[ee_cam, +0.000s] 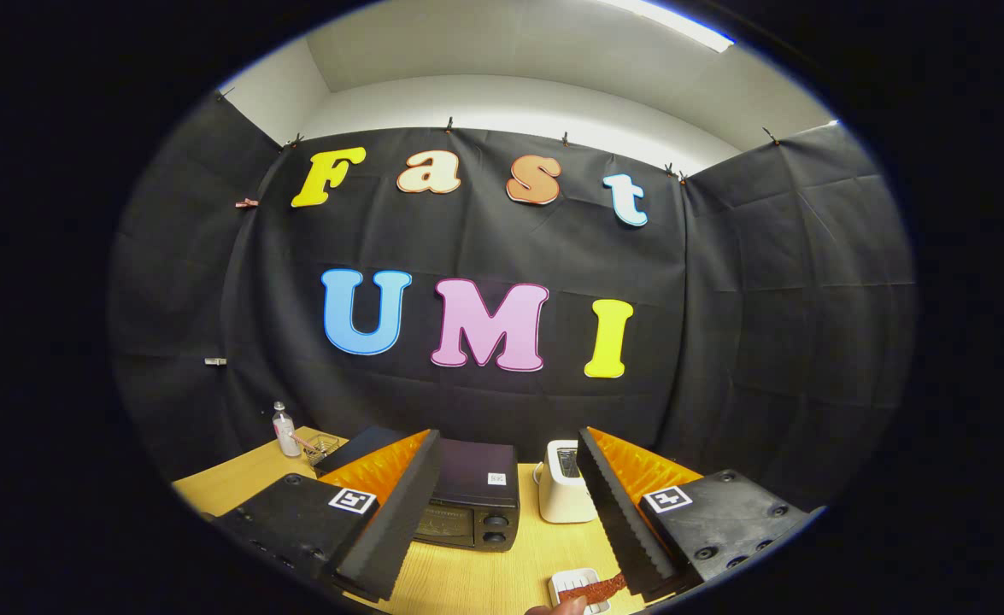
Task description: Open the toaster oven, put the food inside, and close the toaster oven door.
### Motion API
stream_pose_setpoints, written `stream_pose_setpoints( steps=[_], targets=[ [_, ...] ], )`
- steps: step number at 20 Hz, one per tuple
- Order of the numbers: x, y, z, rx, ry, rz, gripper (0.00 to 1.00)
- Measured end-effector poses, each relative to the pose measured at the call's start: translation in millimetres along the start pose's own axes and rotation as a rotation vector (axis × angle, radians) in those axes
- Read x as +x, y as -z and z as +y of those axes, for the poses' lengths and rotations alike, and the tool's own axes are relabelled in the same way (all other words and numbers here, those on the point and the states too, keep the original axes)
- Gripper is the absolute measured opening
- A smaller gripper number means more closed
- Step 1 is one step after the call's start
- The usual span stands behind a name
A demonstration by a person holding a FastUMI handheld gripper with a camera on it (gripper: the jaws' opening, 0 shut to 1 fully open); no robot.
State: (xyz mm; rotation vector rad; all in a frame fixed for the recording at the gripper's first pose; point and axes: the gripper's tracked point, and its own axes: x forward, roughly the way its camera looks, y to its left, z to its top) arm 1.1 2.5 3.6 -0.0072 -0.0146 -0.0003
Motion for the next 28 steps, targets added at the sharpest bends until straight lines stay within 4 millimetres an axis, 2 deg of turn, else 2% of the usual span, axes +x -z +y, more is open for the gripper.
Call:
stream_pose_setpoints(
  steps=[7, 12, 16, 21, 24, 28],
  targets=[
    [5.3, 6.3, 8.4, 0.014, 0.001, 0.013, 0.97],
    [26.9, 15.8, 46.6, 0.044, -0.038, 0.005, 0.97],
    [49.1, 34.7, 80.6, 0.088, -0.058, 0.023, 0.97],
    [81.9, 87.8, 113.7, 0.126, -0.033, 0.099, 0.97],
    [101.0, 133.8, 131.3, 0.126, -0.020, 0.190, 0.98],
    [113.9, 176.0, 157.5, 0.092, -0.038, 0.275, 0.98]
  ],
)
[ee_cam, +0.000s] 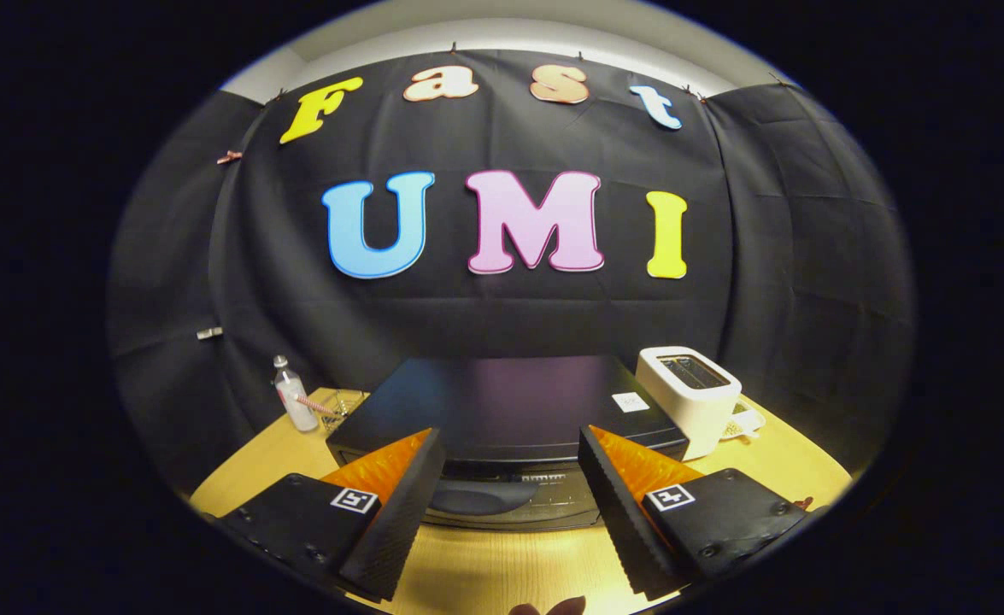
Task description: Open the toaster oven, put the food inside, and close the toaster oven door.
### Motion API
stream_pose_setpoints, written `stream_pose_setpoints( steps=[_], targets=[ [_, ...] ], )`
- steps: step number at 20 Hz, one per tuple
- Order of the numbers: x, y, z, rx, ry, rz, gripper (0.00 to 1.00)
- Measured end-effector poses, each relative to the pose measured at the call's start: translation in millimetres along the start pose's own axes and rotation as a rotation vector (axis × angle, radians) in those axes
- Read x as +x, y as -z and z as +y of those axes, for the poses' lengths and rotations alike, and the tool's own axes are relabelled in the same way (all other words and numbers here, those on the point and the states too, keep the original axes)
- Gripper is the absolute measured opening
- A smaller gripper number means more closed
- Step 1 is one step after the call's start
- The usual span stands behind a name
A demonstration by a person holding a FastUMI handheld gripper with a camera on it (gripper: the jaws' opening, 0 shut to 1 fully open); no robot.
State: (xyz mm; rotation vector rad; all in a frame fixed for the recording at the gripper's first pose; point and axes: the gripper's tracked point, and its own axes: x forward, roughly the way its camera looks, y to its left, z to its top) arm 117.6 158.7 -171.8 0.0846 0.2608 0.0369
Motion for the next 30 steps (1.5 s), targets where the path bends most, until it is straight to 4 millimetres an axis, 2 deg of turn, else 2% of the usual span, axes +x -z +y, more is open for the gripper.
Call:
stream_pose_setpoints(
  steps=[3, 9, 13, 15, 19, 24, 30],
  targets=[
    [12.5, 17.4, 13.0, -0.002, -0.001, 0.042, 0.98],
    [32.8, 41.3, 19.7, 0.011, 0.023, 0.121, 0.97],
    [32.1, 39.5, 17.3, -0.014, 0.037, 0.102, 0.99],
    [27.0, 41.8, 17.7, -0.023, 0.038, 0.109, 0.99],
    [4.6, 50.9, 17.0, -0.008, 0.036, 0.119, 0.99],
    [-27.0, 76.2, 16.9, 0.025, 0.030, 0.169, 0.99],
    [-54.6, 110.8, 18.1, -0.003, 0.024, 0.246, 0.98]
  ],
)
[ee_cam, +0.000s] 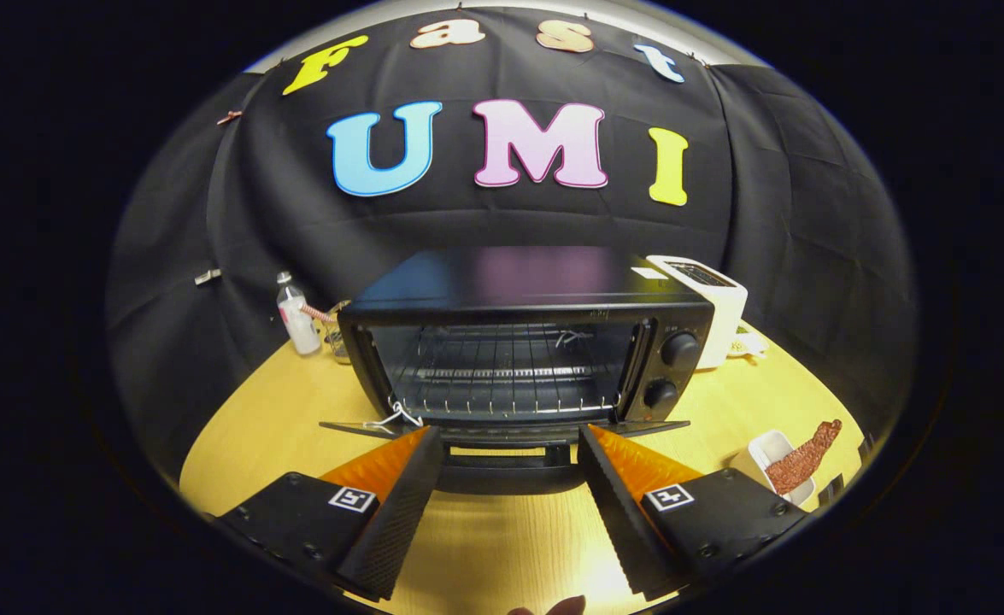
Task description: Open the toaster oven, put the food inside, and close the toaster oven door.
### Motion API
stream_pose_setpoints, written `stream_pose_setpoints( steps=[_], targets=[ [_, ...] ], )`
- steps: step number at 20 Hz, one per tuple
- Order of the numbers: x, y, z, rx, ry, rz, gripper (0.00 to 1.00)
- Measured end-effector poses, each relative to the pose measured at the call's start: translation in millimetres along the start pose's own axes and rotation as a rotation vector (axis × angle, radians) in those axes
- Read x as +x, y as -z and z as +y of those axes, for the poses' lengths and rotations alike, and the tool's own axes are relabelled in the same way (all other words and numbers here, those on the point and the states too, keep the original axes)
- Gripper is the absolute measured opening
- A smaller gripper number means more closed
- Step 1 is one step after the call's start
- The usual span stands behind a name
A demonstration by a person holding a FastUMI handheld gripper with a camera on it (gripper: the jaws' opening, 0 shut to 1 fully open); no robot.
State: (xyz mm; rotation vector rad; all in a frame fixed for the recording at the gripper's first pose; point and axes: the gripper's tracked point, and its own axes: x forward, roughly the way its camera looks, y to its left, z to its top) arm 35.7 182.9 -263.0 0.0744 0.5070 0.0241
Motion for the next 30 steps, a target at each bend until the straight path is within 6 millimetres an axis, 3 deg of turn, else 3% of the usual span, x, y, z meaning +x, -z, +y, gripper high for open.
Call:
stream_pose_setpoints(
  steps=[6, 11, 15, 22, 26, 30],
  targets=[
    [-8.1, 48.0, -2.0, -0.056, -0.005, 0.131, 0.98],
    [-14.6, 73.1, -2.8, -0.107, -0.036, 0.208, 0.98],
    [-26.9, 81.4, -9.3, -0.102, -0.070, 0.228, 0.98],
    [-51.3, 65.2, -42.0, -0.042, -0.138, 0.243, 0.98],
    [-67.5, 49.4, -82.5, -0.028, -0.164, 0.251, 0.98],
    [-80.1, 19.5, -125.2, -0.006, -0.180, 0.220, 1.00]
  ],
)
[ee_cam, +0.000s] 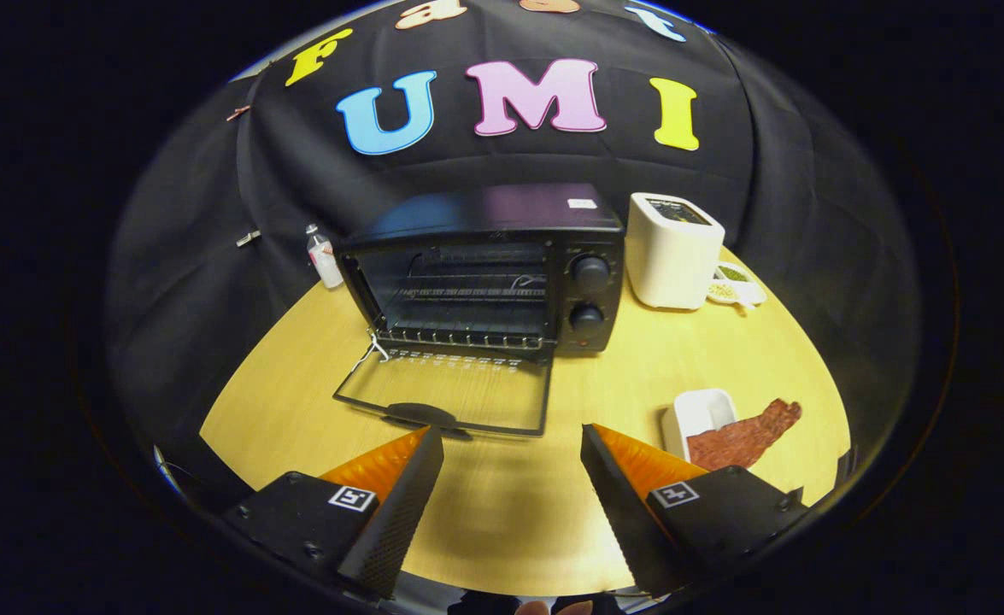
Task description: Open the toaster oven, put the food inside, and close the toaster oven door.
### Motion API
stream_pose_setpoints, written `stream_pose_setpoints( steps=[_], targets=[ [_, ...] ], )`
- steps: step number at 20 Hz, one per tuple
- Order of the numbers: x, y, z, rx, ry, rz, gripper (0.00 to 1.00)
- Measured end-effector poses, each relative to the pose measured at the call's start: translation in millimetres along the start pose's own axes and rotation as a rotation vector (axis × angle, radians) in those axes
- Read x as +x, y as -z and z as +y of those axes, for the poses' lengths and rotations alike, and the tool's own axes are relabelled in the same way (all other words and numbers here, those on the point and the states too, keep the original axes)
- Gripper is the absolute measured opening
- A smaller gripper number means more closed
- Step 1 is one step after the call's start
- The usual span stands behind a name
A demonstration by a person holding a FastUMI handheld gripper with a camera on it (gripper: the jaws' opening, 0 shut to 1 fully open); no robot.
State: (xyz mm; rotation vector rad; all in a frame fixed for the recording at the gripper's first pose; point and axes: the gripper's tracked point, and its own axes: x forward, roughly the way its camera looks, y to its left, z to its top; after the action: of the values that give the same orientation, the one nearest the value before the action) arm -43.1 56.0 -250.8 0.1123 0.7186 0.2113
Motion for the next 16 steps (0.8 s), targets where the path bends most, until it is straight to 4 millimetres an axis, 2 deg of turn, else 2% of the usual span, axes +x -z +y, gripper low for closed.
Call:
stream_pose_setpoints(
  steps=[6, 10, 14, 16],
  targets=[
    [-27.1, -23.7, -60.7, 0.026, -0.037, -0.007, 0.99],
    [-38.0, -34.1, -117.2, -0.004, -0.033, 0.008, 0.99],
    [-38.3, -40.3, -178.9, 0.007, -0.018, 0.038, 0.99],
    [-32.2, -41.3, -204.9, 0.023, -0.021, 0.055, 0.99]
  ],
)
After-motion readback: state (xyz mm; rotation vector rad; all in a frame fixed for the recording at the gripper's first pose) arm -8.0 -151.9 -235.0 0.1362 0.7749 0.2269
